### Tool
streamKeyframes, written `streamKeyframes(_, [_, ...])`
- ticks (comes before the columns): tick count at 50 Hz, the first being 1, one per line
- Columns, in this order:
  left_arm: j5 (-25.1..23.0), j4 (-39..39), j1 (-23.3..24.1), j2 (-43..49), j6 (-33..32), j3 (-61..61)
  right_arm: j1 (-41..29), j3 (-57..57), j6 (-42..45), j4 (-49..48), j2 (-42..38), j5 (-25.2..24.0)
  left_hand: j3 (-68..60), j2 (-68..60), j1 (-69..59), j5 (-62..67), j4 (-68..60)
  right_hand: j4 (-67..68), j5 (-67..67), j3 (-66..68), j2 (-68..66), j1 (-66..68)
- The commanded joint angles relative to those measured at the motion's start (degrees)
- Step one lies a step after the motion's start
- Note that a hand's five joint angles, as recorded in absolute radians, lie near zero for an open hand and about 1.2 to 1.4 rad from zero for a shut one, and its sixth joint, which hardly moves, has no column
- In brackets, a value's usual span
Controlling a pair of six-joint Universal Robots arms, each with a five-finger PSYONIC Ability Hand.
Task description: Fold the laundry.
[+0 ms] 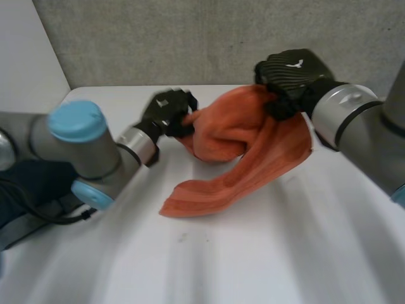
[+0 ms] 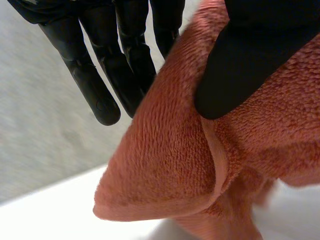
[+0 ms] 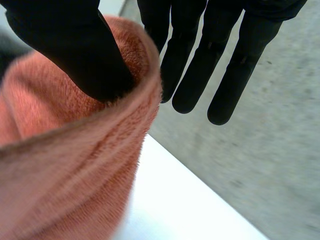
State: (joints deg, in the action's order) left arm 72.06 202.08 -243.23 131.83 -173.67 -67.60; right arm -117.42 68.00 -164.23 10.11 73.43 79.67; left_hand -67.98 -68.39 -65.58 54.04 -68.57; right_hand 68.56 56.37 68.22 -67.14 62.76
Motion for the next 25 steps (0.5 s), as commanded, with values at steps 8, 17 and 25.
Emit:
streamKeyframes(8, [-2.71, -9.51, -5.85, -25.92, -7.81, -9.75, 4.66, -2.08, 25.8, -1.84, -0.65, 11.03, -12.02, -11.61, -14.42, 15.96, -11.43, 11.44, 13.63, 11.78, -12.86, 17.24])
streamKeyframes(17, [-0.78, -16.19, -6.03, -21.71, -26.44, -10.54, 4.39, 0.02, 28.35, -2.99, -4.07, 11.29, -12.02, -11.61, -14.42, 15.96, -11.43, 11.44, 13.63, 11.78, -12.86, 17.24])
streamKeyframes(25, [7.13, -16.11, -5.42, -6.96, -38.75, -4.49, 4.31, -1.2, 29.32, -3.25, -13.65, 10.5, -12.02, -11.61, -14.42, 15.96, -11.43, 11.44, 13.63, 11.78, -12.86, 17.24])
